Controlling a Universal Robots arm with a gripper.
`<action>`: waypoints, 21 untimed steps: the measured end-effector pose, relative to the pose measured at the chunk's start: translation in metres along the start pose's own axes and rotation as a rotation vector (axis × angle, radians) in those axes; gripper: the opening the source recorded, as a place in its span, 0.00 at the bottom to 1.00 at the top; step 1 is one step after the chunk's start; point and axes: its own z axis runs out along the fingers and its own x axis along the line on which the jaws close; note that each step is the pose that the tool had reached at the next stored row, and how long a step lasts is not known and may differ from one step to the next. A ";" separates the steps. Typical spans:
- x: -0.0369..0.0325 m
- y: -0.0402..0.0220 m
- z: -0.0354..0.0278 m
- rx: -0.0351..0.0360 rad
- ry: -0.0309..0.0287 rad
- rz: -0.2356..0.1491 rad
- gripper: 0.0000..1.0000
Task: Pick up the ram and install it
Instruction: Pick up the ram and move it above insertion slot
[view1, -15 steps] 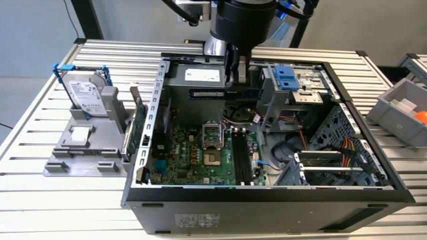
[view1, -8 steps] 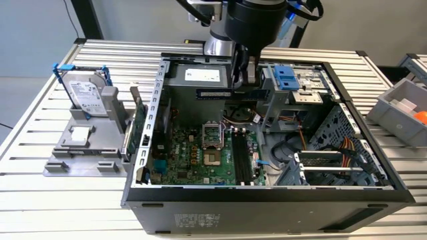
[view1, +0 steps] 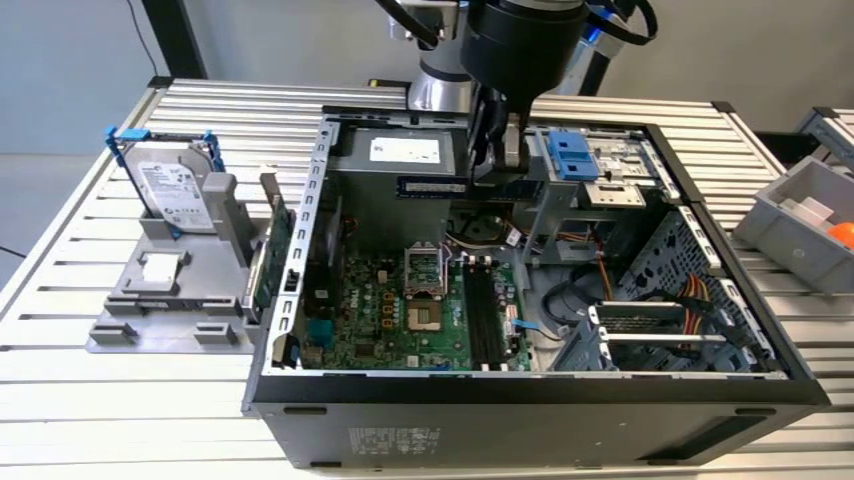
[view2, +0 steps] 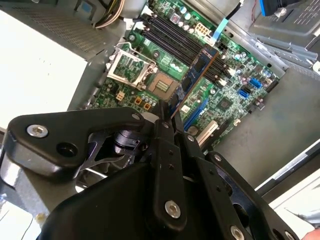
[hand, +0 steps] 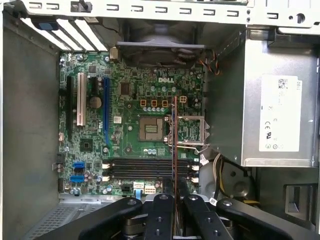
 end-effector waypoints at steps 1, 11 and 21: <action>0.0000 0.0000 0.0000 0.0000 -0.0001 0.001 0.00; 0.0000 -0.0001 0.0000 0.0001 -0.0002 0.002 0.00; -0.0001 -0.0001 0.0001 0.0019 -0.0020 0.062 0.00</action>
